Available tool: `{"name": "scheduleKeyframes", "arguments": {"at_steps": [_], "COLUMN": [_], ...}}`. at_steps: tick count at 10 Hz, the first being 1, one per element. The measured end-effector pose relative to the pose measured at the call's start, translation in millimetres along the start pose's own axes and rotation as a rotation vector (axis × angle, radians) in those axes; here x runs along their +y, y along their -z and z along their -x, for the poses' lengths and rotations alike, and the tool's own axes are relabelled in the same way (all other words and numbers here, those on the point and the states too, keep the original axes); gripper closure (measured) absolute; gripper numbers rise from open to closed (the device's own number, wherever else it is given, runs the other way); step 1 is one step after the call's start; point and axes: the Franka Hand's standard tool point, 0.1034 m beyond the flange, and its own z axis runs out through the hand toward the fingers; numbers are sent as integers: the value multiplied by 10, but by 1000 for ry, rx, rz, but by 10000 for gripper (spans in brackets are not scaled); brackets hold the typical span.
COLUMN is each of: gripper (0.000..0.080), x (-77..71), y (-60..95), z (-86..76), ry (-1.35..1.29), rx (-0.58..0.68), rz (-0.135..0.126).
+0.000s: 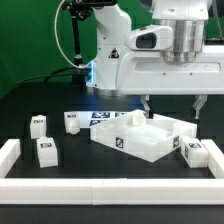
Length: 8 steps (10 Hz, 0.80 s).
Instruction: Assemble one leg
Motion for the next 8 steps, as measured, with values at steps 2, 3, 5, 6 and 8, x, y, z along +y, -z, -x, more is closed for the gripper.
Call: {"name": "scheduleKeyframes", "arguments": {"at_steps": [2,3,5,6,8], "gripper": [151,151,151,151,151], "x": [-49,-227,-420,-555,-674], "y": [-215,-313,-417,-444,-487], "z": [186,189,219,248,257], "ry": [-20,-20,-21,-46,-48], "rx": [-14,-22,-33,-39,-40], "rz": [-3,-7,-15,-17,-12]}}
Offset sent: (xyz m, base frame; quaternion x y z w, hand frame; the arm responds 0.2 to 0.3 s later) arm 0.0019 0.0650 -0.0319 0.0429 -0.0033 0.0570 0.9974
